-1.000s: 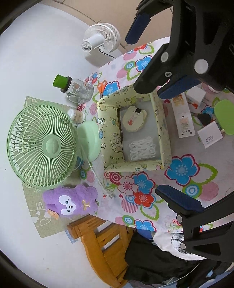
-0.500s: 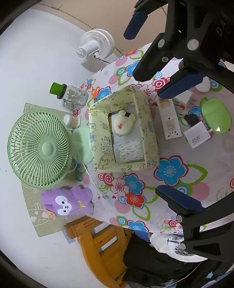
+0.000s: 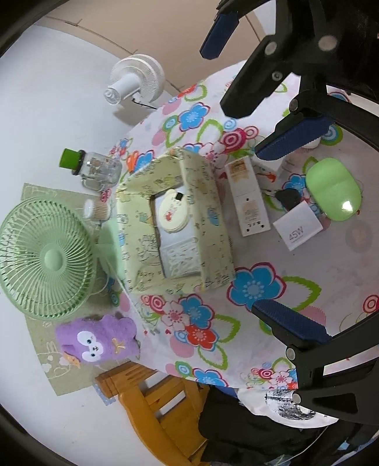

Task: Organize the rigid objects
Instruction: 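Lift both tools out of the basket back toward the loose items, then grasp the white charger with the left tool while the right approaches the white square block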

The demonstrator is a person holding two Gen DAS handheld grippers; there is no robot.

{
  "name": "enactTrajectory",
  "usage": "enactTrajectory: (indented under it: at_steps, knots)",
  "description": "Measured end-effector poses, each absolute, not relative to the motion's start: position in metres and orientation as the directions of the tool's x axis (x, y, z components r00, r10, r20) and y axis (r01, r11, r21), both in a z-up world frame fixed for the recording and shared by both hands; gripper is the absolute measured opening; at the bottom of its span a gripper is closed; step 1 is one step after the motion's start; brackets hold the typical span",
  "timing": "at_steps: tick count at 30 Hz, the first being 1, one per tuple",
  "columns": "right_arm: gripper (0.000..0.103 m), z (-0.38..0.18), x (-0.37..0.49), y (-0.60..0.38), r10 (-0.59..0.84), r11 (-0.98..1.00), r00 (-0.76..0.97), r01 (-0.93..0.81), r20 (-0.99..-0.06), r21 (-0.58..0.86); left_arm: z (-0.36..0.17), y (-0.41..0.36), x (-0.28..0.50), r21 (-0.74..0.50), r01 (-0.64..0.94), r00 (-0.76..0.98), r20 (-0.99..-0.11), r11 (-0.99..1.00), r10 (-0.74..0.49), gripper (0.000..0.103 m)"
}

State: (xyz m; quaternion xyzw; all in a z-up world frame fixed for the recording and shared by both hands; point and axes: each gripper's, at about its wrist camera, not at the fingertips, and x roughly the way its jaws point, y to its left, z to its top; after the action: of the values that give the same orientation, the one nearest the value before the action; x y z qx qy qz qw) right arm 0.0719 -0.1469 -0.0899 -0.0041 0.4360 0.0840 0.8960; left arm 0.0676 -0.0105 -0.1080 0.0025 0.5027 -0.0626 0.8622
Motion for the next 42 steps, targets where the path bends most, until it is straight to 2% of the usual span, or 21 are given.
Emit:
enactTrajectory:
  at_steps: [28, 42]
  knots:
    - [0.096, -0.175, 0.06, -0.18, 0.11, 0.992, 0.539, -0.114, -0.835, 0.057, -0.191, -0.019, 0.053, -0.057, 0.05, 0.381, -0.922, 0.997, -0.071, 0.097]
    - [0.096, -0.212, 0.073, -0.182, 0.146, 0.988, 0.504, -0.113, -0.851, 0.103, -0.228, -0.019, 0.062, -0.032, -0.01, 0.324, -0.946, 0.999, -0.027, 0.097]
